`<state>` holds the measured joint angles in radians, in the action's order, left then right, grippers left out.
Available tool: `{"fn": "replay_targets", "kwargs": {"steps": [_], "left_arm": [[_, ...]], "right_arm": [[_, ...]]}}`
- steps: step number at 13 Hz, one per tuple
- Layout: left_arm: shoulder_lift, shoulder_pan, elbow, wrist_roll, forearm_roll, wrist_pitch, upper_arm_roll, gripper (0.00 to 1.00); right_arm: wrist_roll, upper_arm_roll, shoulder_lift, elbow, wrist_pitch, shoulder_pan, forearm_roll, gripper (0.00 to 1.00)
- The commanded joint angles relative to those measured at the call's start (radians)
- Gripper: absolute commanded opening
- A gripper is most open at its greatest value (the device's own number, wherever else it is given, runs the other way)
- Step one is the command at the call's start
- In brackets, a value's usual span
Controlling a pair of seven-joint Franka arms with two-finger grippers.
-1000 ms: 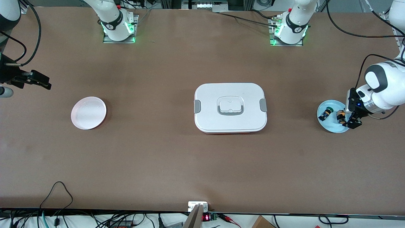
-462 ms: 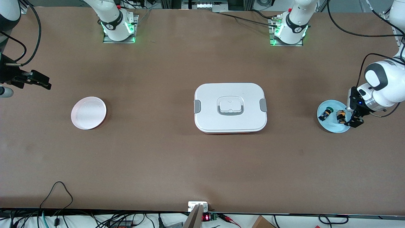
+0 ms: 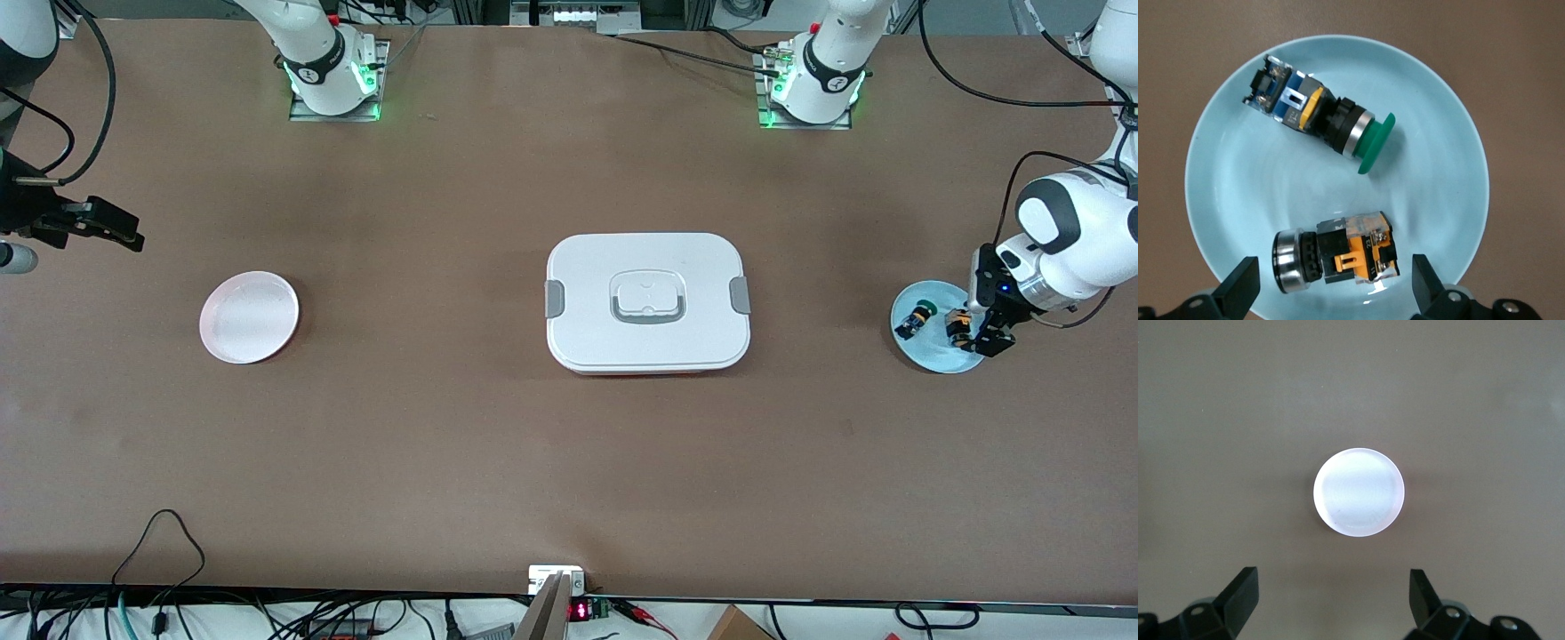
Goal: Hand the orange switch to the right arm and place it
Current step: 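Lower the left gripper and grasp the orange-capped switch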
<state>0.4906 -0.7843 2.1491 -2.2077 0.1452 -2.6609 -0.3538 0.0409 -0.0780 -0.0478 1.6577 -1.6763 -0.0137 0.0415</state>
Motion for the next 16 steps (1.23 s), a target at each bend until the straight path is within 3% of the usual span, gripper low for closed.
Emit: {"fn": "replay_targets", "kwargs": {"steps": [1, 12, 13, 14, 16], "left_arm": [[0.039, -0.029, 0.005, -0.027, 0.022, -0.053, -0.019, 1.00], [0.043, -0.027, 0.005, -0.036, 0.022, -0.059, -0.027, 0.99], [0.043, -0.026, 0.003, -0.037, 0.021, -0.059, -0.027, 0.95], [0.045, -0.027, 0.002, -0.037, 0.022, -0.059, -0.027, 0.84], [0.049, -0.026, -0.005, -0.052, 0.022, -0.059, -0.027, 0.51]], "right_arm": [[0.013, 0.000, -0.006, -0.021, 0.015, 0.000, -0.011, 1.00], [0.011, 0.000, -0.007, -0.021, 0.017, 0.001, -0.012, 1.00], [0.011, 0.000, -0.007, -0.021, 0.017, 0.001, -0.012, 1.00], [0.010, 0.000, -0.007, -0.021, 0.017, 0.001, -0.012, 1.00], [0.010, 0.000, -0.007, -0.021, 0.018, 0.001, -0.012, 1.00]]}}
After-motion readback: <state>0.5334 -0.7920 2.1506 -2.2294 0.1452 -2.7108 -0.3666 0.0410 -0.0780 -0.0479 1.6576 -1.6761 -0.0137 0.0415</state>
